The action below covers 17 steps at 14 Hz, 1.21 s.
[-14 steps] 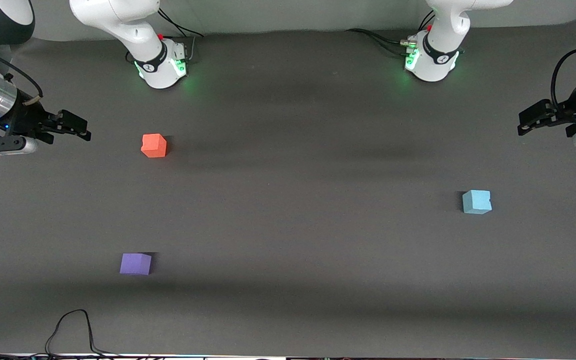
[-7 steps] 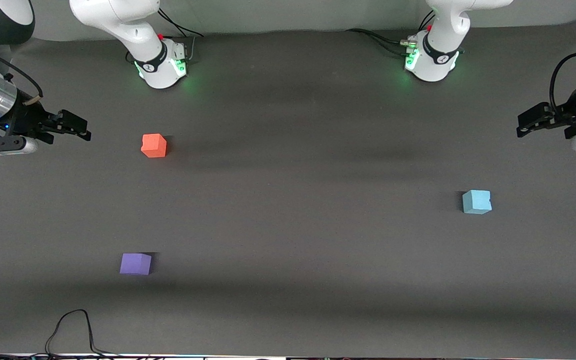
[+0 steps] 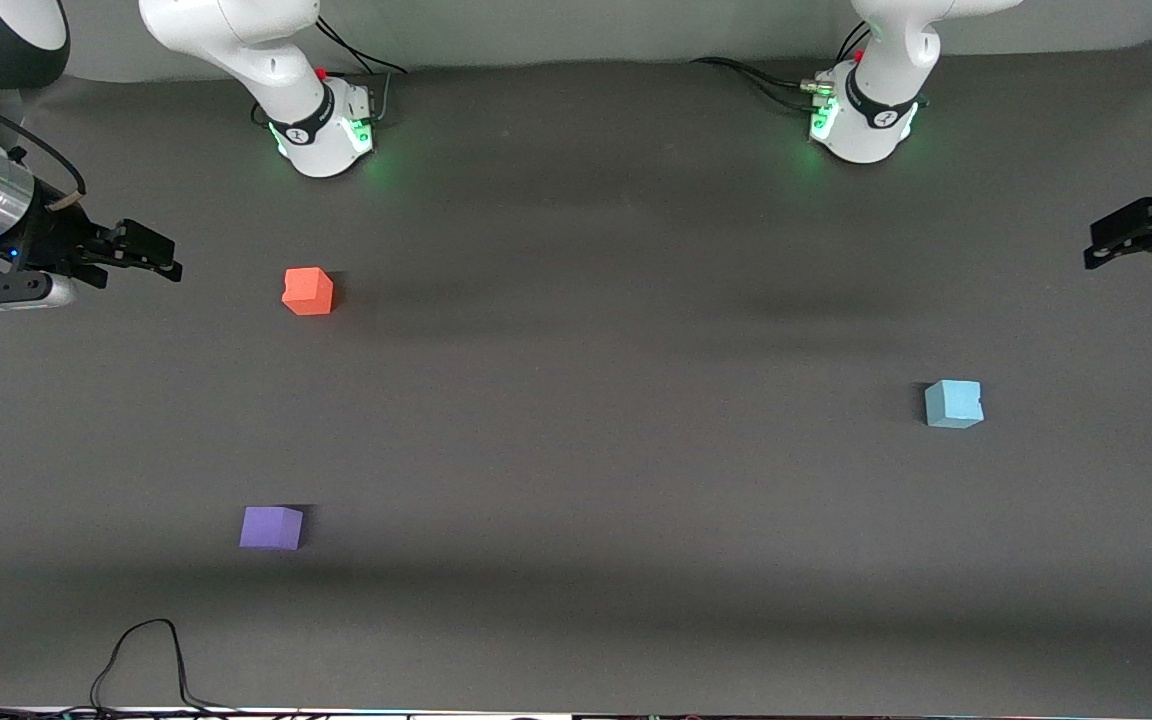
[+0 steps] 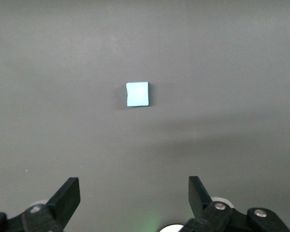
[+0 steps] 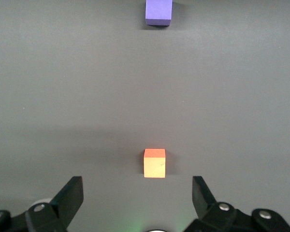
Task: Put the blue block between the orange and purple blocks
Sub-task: 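Move the left gripper down over the light blue cube, then close the left gripper on the light blue cube and lift it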
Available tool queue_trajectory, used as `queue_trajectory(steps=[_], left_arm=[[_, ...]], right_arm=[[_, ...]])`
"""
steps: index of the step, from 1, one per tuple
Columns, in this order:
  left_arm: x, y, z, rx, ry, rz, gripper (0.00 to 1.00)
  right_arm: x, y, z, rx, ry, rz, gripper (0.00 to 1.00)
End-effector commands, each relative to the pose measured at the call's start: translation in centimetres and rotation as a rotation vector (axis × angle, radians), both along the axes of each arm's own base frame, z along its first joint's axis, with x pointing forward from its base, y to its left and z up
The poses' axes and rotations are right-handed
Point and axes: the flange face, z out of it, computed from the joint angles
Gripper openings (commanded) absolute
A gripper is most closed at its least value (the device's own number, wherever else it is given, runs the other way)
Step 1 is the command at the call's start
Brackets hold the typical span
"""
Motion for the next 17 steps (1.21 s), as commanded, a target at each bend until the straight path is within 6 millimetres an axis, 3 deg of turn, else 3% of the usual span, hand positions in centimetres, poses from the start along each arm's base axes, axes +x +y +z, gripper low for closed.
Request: queue_trajectory(steps=[1,3,5,10,14,17], left_arm=[[-1.6,0.1,-0.5,0.008,-0.021,-0.024,1.00],[-1.2,0.0,-3.1,0.008,-0.020,-0.028,1.00],[-0.9,0.0,-7.0,0.007,-0.022,-0.030,1.00],[0.9,0.2,-21.1,0.014,-0.067,-0.033,1.00],[3.1,-0.2,-30.3,0.019,-0.091,-0.052,1.00],[4.0,-0.5,-35.6,0.024,-0.128,-0.068,1.00]], right_arm=[[-0.8,-0.3,0.4,0.002,-0.004,0.015,1.00],[-0.7,-0.6,0.4,0.003,-0.006,0.012,1.00],[-0.7,-0.6,0.4,0.003,-0.006,0.011,1.00],[-0.7,-1.1,0.4,0.006,-0.006,0.023,1.00],[-0.8,-1.1,0.5,0.006,-0.006,0.023,1.00],[-0.7,-1.3,0.4,0.006,-0.006,0.020,1.00]])
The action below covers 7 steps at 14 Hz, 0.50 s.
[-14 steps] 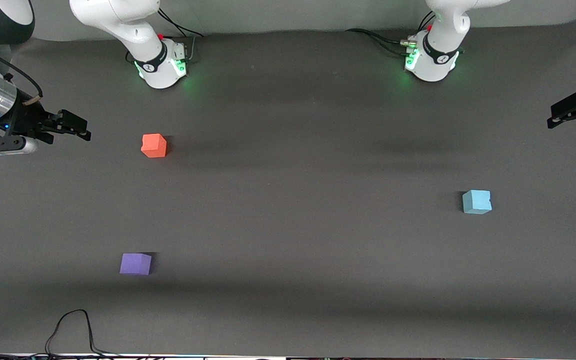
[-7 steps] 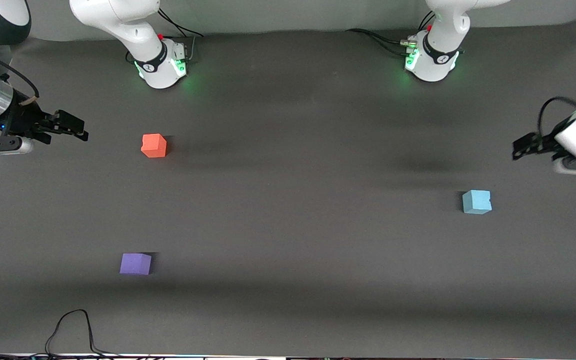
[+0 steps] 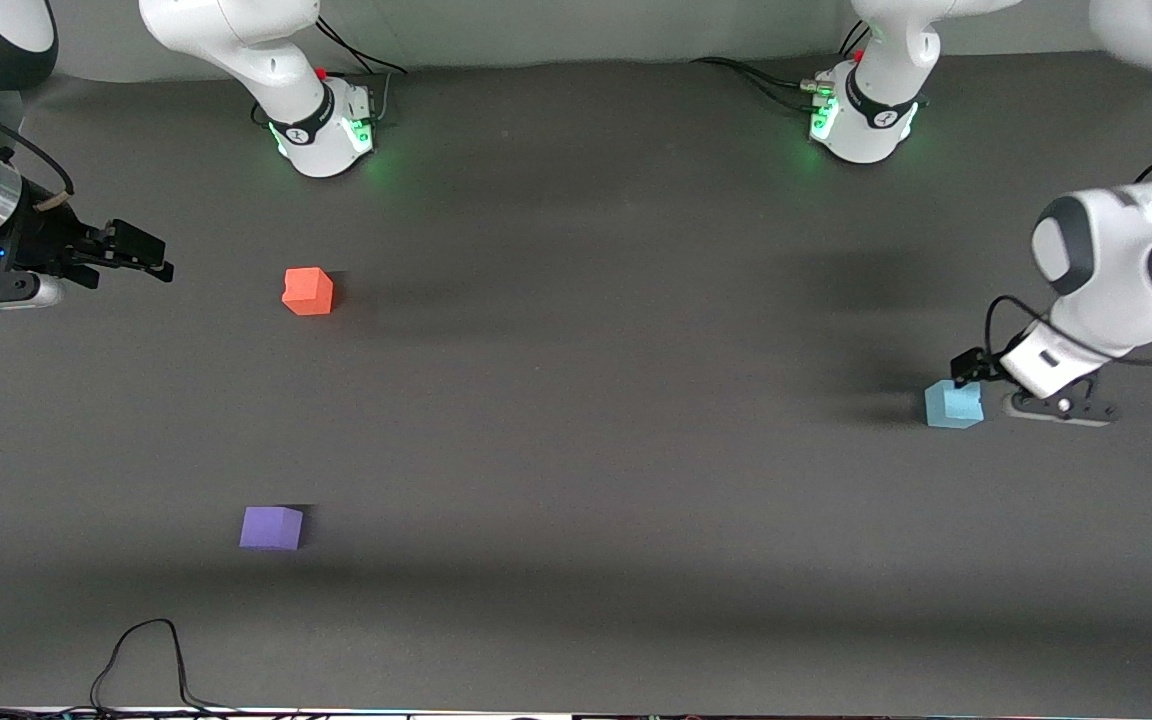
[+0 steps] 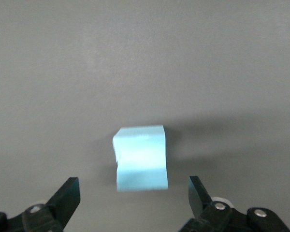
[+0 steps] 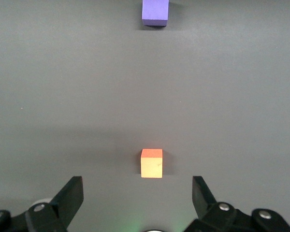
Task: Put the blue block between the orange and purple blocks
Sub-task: 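Close the left gripper on the light blue cube and lift it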
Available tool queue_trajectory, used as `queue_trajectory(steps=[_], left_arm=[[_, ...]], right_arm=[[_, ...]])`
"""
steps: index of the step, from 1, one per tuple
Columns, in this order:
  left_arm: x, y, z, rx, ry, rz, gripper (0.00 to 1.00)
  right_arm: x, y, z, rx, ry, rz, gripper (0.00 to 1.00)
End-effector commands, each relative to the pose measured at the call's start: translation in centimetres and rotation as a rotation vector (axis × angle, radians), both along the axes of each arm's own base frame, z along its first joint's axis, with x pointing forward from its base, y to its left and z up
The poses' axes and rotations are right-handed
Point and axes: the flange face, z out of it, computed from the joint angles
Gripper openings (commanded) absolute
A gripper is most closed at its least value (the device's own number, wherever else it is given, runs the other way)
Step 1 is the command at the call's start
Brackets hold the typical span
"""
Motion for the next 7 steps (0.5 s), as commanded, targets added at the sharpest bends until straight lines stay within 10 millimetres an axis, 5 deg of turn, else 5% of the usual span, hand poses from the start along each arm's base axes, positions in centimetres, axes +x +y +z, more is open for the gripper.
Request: queue_trajectory(steps=[1,3,7], left_arm=[[0.8,-0.3,-3.4,0.011,-0.029,-0.041,1.00],[0.9,-0.2,-5.5,0.013,-0.042,-0.044,1.00],[0.7,-0.2,-6.4,0.012,-0.033,-0.047,0.95]], right_arm=[[-0.7,-0.2,0.4,0.002,-0.005,0.019,1.00],[-0.7,-0.1,0.4,0.002,-0.005,0.022,1.00],[-0.4,-0.2,-0.1,0.000,0.002,0.020,1.00]])
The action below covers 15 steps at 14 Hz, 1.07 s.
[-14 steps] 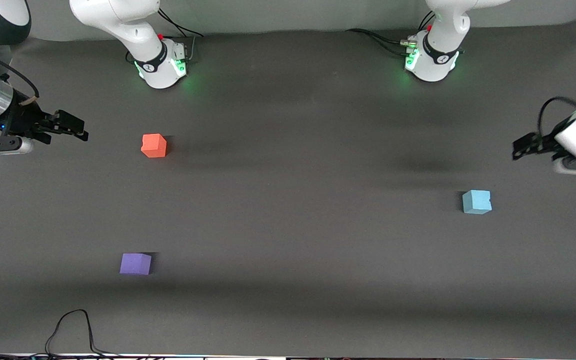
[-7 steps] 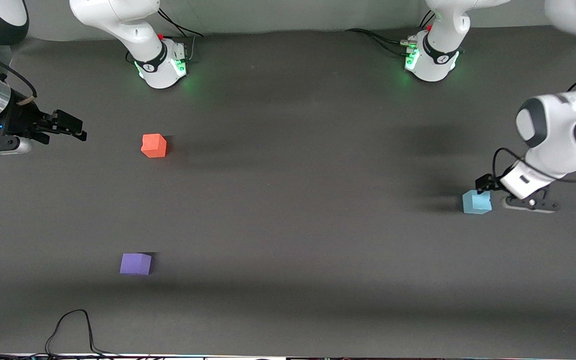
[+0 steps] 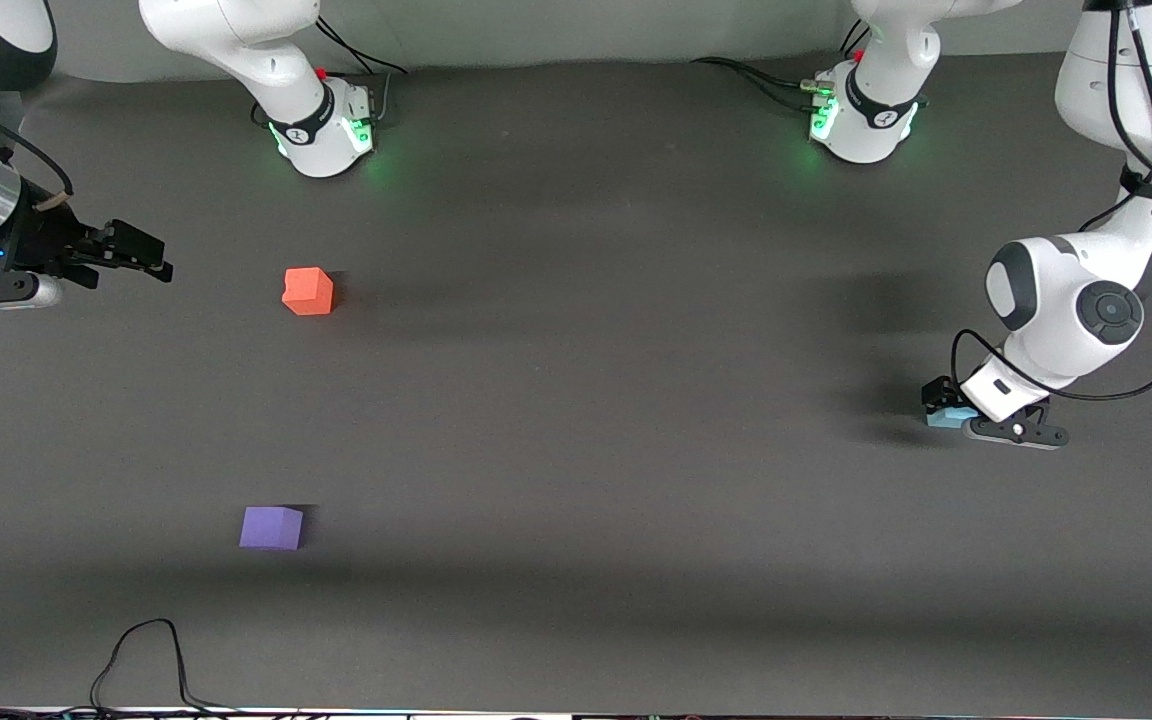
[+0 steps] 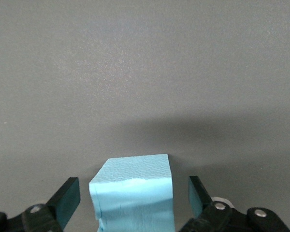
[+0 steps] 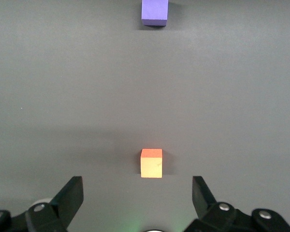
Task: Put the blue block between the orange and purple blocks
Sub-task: 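Close the left gripper on the light blue cube and lift it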
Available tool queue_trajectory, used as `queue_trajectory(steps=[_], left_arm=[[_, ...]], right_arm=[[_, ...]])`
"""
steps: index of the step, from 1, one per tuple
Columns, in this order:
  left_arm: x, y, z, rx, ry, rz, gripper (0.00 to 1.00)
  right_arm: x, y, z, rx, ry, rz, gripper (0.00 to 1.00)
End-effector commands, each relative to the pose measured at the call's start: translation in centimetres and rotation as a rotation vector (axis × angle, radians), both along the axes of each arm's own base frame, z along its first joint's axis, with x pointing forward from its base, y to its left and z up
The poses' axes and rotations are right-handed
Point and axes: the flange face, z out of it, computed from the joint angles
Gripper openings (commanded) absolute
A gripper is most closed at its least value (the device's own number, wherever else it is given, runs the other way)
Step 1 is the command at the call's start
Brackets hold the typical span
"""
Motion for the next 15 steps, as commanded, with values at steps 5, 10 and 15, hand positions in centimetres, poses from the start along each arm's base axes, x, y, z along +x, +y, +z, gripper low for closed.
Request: queue_trajectory(steps=[5,10,15], left_arm=[[0.1,0.3,0.0,0.006,0.005,-0.015,0.44],[1.4,0.7,4.6,0.006,0.008,-0.005,0.43],[4.3,-0.9,17.6,-0.006,0.151,0.080,0.44]], right_arm=[[-0.4,0.0,-0.2,-0.002,0.005,0.022,1.00],[-0.3,0.1,-0.3,-0.003,0.006,0.024,1.00],[-0.2,0.0,-0.3,-0.003,0.003,0.022,1.00]])
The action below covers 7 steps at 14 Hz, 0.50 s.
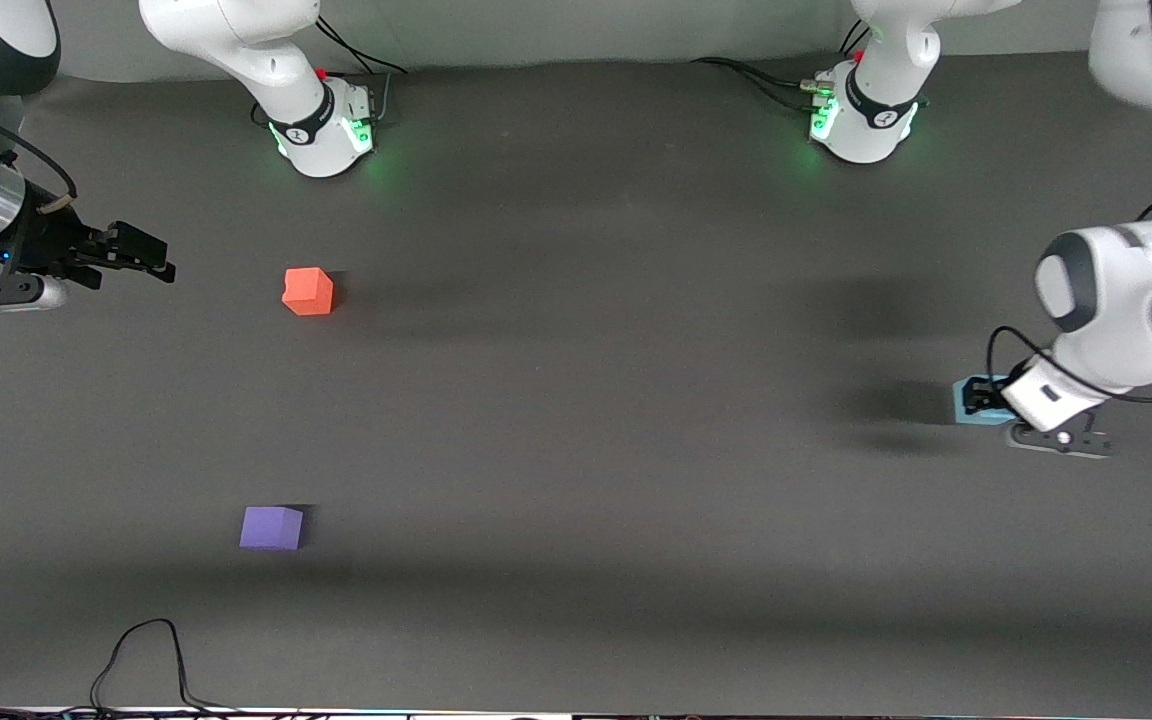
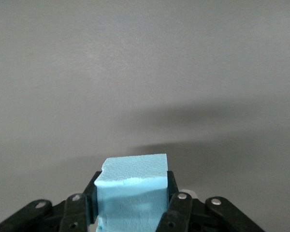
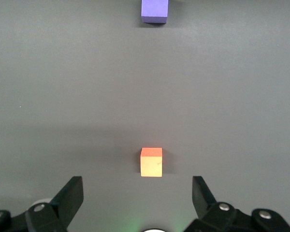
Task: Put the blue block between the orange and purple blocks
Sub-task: 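Close the left gripper on the light blue cube and lift it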
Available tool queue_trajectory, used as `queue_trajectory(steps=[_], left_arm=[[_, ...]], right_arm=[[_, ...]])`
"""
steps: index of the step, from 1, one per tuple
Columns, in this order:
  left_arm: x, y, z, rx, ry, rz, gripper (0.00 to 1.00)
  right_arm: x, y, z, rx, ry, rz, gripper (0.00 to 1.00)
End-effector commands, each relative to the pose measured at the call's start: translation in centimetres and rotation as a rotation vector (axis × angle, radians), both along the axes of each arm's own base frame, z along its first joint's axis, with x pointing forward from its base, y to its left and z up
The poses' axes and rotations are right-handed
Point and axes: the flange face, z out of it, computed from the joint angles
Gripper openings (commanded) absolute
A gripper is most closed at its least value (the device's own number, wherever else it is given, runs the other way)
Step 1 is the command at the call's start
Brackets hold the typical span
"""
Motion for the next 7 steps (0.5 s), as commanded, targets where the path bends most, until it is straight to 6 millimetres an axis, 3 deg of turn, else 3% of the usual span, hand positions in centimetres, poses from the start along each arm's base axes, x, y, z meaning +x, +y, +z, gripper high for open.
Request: queue_trajectory(steps=[1,3,5,7], left_arm=[[1.6,-3.6,8.3,0.007,0.069,0.045,0.44],[2.0,-8.7,12.1,0.020,0.115,0.108,0.44],[1.4,-17.2,13.4,0.042,0.103,0.194,0.44],[-0.5,-26.9,12.7,0.064,0.084,0.279,0.44]], right_arm=[[-0.2,0.0,0.1,-0.003,-0.005,0.021,1.00],[-0.2,0.0,0.1,-0.003,-0.004,0.021,1.00],[-0.2,0.0,0.1,-0.003,-0.008,0.021,1.00],[-0.1,0.0,0.0,-0.003,-0.006,0.021,1.00]])
